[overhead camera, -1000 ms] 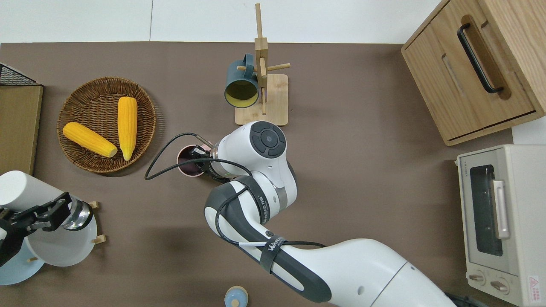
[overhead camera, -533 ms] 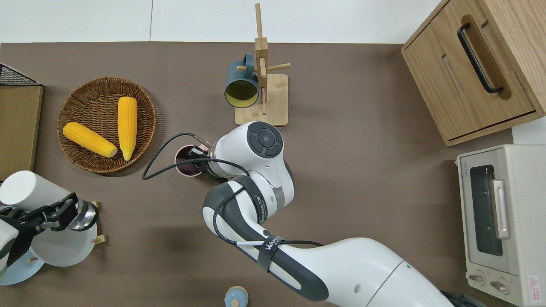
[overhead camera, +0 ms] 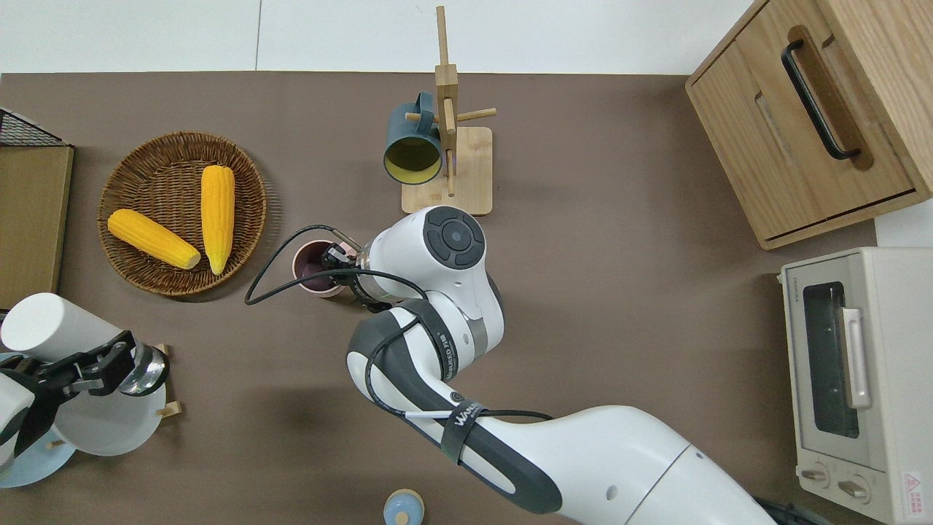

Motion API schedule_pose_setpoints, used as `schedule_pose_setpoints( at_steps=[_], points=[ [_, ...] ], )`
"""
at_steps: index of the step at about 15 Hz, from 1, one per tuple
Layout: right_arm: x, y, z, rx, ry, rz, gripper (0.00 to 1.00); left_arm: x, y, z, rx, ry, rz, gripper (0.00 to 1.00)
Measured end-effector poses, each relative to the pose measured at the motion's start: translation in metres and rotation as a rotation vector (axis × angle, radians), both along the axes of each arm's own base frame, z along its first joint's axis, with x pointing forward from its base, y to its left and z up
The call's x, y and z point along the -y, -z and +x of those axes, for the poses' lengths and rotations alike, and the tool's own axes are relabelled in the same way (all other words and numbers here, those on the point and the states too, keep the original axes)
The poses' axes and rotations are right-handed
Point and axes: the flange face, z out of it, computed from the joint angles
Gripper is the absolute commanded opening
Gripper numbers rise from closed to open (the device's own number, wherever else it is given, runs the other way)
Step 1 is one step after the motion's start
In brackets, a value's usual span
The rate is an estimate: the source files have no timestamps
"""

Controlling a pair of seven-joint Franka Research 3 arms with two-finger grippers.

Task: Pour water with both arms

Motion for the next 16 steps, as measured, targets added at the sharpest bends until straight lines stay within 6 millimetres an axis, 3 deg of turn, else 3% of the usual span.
schedule_pose_setpoints(
  at_steps=[3,8,16],
  points=[
    [0.002,0.001,0.001,0.004,0.0,-0.006,0.98,0.0,0.0,0.0,0.0,0.0,0.0,0.0],
    [0.0,0.0,0.001,0.01,0.0,-0.009,0.981,0.0,0.001,0.0,-0.005,-0.004,-0.003,0.0],
    [-0.001,-0.04,0.011,0.0,-0.016,-0.022,0.981,-0.001,0.005,0.001,-0.013,-0.017,-0.011,0.0]
  ],
)
